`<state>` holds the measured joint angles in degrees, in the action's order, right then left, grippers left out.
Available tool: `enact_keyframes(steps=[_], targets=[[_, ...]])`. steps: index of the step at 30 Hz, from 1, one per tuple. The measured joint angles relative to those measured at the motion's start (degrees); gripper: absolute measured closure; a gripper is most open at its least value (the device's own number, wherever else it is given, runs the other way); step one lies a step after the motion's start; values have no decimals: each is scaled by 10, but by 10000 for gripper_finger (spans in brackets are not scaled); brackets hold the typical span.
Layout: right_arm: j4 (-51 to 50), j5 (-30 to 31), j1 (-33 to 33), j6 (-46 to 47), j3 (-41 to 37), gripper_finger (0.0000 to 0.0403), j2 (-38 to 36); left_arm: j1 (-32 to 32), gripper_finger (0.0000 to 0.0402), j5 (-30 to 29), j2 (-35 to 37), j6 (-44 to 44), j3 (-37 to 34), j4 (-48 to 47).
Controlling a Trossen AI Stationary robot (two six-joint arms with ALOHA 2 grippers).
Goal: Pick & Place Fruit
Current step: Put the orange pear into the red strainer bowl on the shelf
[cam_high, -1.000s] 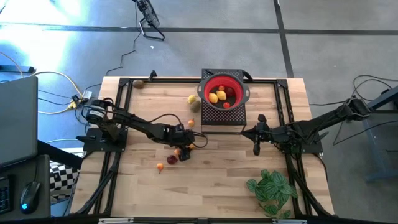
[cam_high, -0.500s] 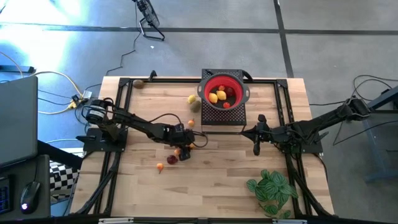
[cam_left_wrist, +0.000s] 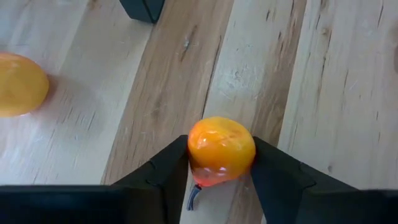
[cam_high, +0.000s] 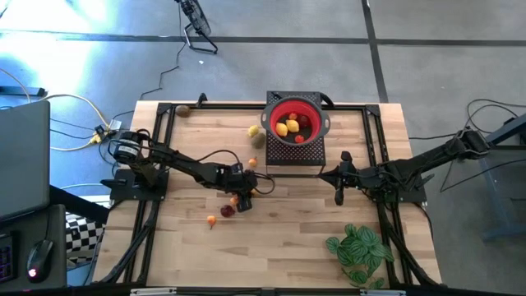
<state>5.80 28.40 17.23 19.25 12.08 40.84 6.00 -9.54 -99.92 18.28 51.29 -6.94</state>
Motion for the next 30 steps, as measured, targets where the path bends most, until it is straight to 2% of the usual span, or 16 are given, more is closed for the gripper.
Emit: enact_keyframes(steps=[5, 17, 23, 30], targets=[[0, 0, 0, 0, 0, 401, 0, 0, 268, 0, 0, 0, 0, 0], [0, 0, 0, 0, 0, 401, 0, 0, 271, 5, -1, -3, 20, -13], [0, 0, 0, 0, 0, 401, 0, 0, 272, 3, -1, -4, 68, -102], [0, 0, 0, 0, 0, 401, 0, 0, 272, 2, -1, -38, 155, -217]])
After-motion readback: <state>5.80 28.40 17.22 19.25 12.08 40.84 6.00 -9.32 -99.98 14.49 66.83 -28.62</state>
